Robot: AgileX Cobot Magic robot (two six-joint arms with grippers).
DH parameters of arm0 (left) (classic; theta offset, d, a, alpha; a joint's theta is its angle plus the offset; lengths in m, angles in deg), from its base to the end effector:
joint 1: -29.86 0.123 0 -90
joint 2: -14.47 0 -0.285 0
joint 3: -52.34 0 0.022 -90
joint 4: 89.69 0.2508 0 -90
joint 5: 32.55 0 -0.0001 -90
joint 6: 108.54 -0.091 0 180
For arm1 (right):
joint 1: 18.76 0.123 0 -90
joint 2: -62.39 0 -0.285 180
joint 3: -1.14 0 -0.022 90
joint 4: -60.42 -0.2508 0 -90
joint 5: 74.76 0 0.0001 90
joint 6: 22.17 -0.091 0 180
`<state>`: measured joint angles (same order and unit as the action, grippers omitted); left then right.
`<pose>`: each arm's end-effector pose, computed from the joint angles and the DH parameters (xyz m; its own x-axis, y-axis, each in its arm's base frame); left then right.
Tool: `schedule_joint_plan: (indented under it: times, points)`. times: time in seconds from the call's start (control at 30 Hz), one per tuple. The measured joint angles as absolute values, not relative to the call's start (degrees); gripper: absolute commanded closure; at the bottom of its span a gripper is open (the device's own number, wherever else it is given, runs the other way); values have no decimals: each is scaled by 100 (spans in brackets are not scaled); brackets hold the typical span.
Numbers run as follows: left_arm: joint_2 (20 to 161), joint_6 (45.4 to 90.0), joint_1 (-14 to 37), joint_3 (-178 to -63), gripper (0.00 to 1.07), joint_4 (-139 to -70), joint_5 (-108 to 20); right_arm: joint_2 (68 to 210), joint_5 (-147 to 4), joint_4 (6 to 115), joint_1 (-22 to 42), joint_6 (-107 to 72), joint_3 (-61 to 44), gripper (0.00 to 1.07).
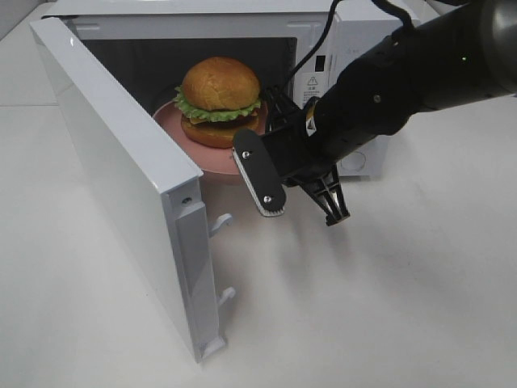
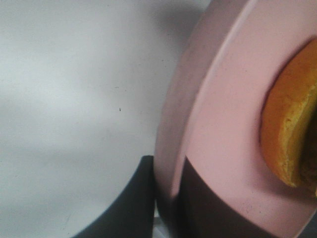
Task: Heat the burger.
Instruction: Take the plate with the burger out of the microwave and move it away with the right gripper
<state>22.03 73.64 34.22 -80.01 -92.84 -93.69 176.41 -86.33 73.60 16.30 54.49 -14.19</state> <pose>-0.0073 -0.0050 0.2813 -0.4389 -0.0981 -0.8931 -0.0614 0.9950 -0.0792 0.3147 0.2157 0.1710 0.5454 -0.8376 0.0307 -0.6367 -0.4379 -0.6347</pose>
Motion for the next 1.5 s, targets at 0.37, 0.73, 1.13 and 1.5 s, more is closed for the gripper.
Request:
schedule_joint_plan:
  times: [0.37, 0.73, 1.13, 1.5]
  points:
    - [2203, 7364, 3422, -8001, 6, -9284, -9369, 16999, -8513, 7400, 1630, 5449, -2216, 107]
    - [2203, 7364, 3422, -8001, 6, -9284, -9369, 16283, -8513, 7395, 1613, 5369, -2943, 107]
    - [2203, 7364, 3422, -8001, 6, -9284, -9369, 15097, -8650, 7452, 1556, 5093, -3803, 107]
    - [2203, 7364, 3422, -8001, 6, -9284, -9369, 13922, -9172, 7801, 1556, 4635, -4450, 107]
